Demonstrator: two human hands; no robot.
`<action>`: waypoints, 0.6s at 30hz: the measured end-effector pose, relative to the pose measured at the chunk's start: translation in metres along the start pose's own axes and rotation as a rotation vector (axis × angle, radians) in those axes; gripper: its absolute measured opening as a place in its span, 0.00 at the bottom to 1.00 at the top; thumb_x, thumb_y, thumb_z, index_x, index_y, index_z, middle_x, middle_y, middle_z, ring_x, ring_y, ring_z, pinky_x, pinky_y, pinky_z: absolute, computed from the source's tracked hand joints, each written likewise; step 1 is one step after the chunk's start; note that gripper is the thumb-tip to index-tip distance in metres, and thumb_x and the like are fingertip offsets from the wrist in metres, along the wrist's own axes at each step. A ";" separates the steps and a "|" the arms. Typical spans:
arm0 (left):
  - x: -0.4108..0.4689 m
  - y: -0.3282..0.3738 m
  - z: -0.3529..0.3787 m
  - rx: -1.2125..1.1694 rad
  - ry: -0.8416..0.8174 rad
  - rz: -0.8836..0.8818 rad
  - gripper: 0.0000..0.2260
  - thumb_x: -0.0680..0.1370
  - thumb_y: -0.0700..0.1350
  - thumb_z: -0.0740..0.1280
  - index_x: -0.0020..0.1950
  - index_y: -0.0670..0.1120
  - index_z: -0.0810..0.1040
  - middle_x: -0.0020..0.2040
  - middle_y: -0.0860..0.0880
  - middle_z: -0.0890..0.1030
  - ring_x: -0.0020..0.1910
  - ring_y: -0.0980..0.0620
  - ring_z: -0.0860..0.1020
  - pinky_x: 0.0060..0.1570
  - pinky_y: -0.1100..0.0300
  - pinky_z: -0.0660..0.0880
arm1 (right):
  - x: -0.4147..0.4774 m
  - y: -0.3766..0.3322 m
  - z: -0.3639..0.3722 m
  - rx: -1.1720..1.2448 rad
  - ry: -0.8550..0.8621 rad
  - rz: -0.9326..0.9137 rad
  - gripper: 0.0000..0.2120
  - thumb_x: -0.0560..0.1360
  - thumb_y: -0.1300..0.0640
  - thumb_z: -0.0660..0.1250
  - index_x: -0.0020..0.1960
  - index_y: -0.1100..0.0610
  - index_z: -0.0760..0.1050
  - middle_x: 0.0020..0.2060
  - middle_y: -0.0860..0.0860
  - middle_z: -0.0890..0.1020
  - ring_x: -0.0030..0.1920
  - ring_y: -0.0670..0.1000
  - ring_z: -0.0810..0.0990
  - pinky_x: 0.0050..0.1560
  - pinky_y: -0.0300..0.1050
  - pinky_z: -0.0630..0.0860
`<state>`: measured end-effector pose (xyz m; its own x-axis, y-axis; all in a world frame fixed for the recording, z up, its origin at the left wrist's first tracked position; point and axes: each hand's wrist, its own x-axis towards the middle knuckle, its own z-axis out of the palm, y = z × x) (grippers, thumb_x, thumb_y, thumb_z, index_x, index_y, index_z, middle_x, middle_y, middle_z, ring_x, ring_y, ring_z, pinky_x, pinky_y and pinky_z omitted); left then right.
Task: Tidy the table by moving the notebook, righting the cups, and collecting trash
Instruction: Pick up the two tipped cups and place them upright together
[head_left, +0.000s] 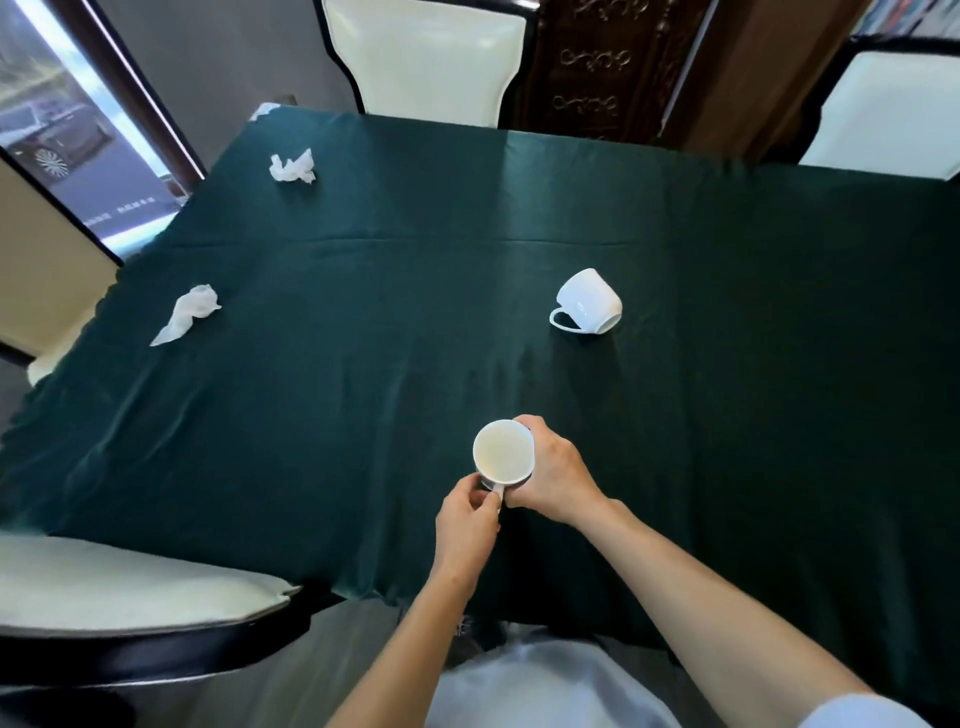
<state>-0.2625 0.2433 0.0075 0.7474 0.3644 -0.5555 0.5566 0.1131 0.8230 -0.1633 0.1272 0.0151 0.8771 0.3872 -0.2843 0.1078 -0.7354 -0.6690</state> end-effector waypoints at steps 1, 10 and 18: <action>-0.002 -0.003 -0.003 0.001 -0.008 -0.004 0.10 0.80 0.41 0.68 0.58 0.52 0.83 0.48 0.44 0.87 0.44 0.53 0.82 0.55 0.46 0.82 | -0.003 -0.002 0.002 -0.015 0.002 0.006 0.41 0.58 0.43 0.83 0.65 0.47 0.68 0.54 0.46 0.82 0.53 0.53 0.82 0.51 0.50 0.81; 0.002 -0.010 -0.022 -0.007 -0.088 -0.034 0.15 0.78 0.36 0.65 0.58 0.51 0.85 0.49 0.37 0.87 0.45 0.50 0.81 0.55 0.46 0.82 | -0.013 -0.011 0.014 -0.061 0.014 0.028 0.42 0.60 0.41 0.83 0.67 0.49 0.67 0.58 0.49 0.81 0.55 0.55 0.81 0.53 0.51 0.80; 0.014 -0.011 -0.023 -0.010 -0.028 -0.088 0.08 0.84 0.42 0.64 0.56 0.49 0.82 0.49 0.46 0.88 0.51 0.49 0.86 0.53 0.50 0.83 | -0.012 -0.008 0.009 -0.042 -0.049 0.051 0.47 0.62 0.48 0.83 0.75 0.52 0.63 0.66 0.52 0.77 0.63 0.56 0.77 0.61 0.51 0.77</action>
<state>-0.2666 0.2687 -0.0072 0.7054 0.3266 -0.6290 0.6174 0.1528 0.7717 -0.1790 0.1340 0.0175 0.8583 0.3743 -0.3509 0.0839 -0.7771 -0.6238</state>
